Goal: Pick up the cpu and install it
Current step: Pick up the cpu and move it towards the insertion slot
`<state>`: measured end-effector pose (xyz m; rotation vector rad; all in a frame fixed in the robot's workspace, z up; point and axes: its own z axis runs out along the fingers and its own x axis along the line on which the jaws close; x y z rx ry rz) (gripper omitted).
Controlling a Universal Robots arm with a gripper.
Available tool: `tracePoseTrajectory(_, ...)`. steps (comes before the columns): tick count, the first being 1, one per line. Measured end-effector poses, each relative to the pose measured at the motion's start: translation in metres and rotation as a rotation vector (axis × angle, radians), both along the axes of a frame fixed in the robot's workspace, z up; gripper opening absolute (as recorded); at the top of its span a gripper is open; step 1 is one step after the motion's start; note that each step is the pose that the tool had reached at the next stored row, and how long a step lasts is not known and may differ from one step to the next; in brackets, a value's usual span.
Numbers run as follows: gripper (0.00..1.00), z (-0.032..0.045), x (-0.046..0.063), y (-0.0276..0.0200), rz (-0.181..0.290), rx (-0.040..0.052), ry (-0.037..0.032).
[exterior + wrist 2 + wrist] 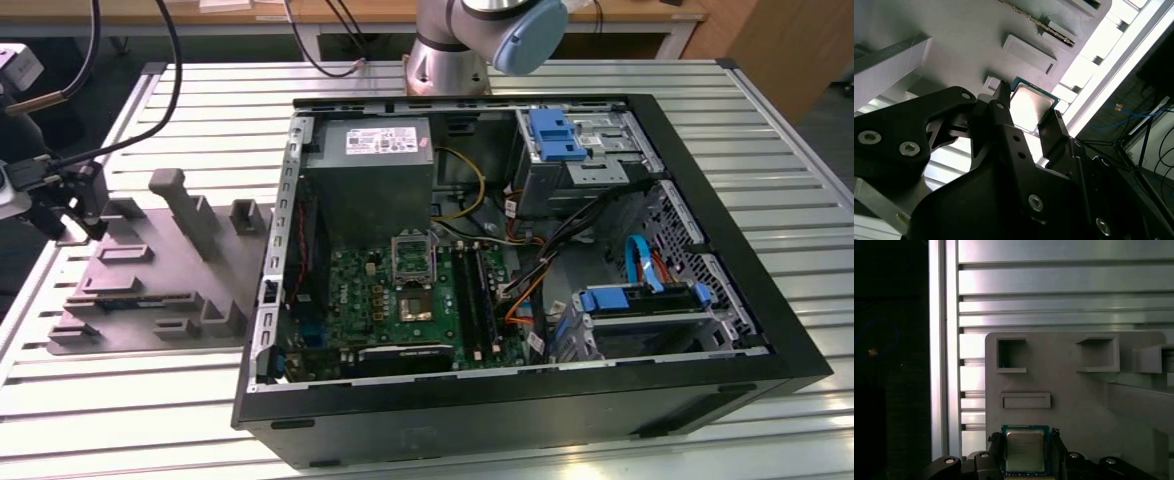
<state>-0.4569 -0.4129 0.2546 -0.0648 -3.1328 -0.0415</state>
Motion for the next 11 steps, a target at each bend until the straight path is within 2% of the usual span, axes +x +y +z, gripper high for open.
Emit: tracePoseTrajectory(11, 0.47, 0.0038, 0.0, 0.0, 0.0, 0.0, -0.0001)
